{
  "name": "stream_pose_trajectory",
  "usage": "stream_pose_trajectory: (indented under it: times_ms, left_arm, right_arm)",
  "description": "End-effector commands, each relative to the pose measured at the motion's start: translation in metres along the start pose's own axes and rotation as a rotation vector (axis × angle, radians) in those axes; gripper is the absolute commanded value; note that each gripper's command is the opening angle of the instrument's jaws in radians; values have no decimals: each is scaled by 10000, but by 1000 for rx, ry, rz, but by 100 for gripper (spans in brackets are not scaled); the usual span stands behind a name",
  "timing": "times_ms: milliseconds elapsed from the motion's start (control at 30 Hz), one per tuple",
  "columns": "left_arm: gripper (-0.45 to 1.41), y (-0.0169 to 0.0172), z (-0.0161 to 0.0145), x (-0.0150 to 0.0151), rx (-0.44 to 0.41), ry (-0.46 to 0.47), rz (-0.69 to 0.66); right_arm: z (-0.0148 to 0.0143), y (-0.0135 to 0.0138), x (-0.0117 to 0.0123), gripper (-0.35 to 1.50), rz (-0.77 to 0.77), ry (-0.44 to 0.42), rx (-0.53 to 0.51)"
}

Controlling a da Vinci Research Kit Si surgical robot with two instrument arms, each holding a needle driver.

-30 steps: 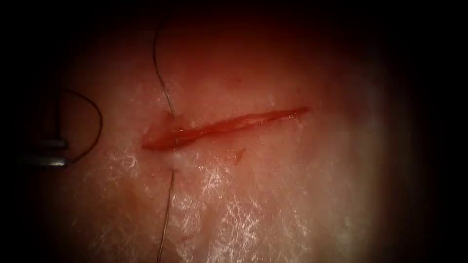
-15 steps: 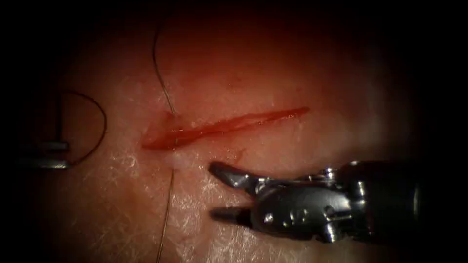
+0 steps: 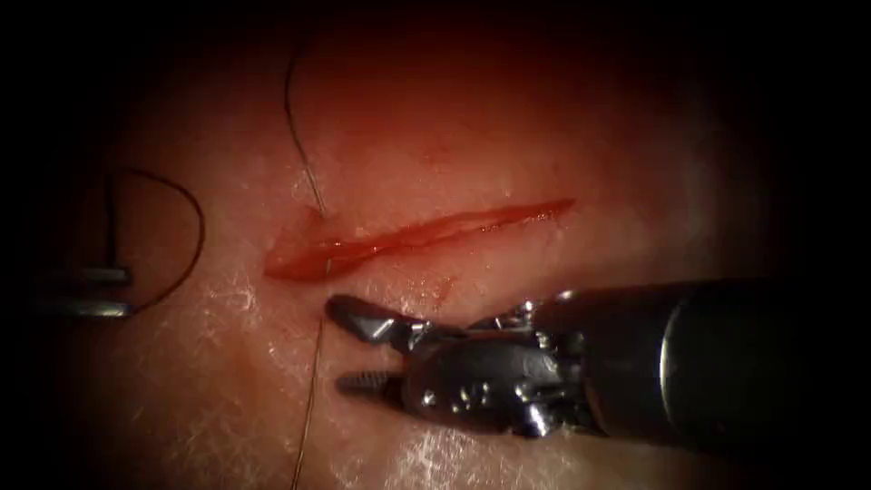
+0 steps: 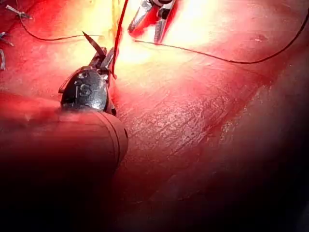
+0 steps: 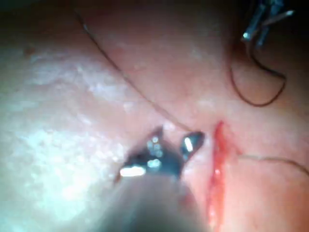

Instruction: Wound Closure

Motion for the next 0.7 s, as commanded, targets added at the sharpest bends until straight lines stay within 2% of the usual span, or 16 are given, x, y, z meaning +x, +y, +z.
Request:
stream_pose_trajectory:
  times_ms: [33,200,267,333,367,400,433,567,600,700]
  left_arm:
    - [-45,0,7,-6,-2,1,-1]
    - [-45,0,6,-6,-3,1,-2]
    - [-45,0,6,-6,-3,1,-2]
    - [-45,0,6,-6,-3,1,-2]
    - [-45,0,6,-6,-3,1,-2]
    - [-45,0,6,-6,-3,1,-2]
    - [-45,0,6,-6,-3,1,-2]
    - [-45,0,6,-6,-3,1,-2]
    - [-45,0,6,-6,-3,1,-2]
    - [-45,0,6,-6,-3,1,-1]
  right_arm:
    - [18,-1,-1,113,0,8,6]
    - [39,-4,-1,113,-6,16,29]
    - [41,-7,0,106,-9,22,43]
    - [41,-11,0,69,-13,20,81]
    - [40,-13,0,34,-14,19,101]
    - [40,-15,-1,-18,-21,15,127]
    - [40,-18,-2,-35,-23,10,155]
    - [37,-19,-3,-35,-35,32,188]
    - [34,-19,-3,-35,-30,23,232]
    - [27,-23,-1,-35,-18,14,264]
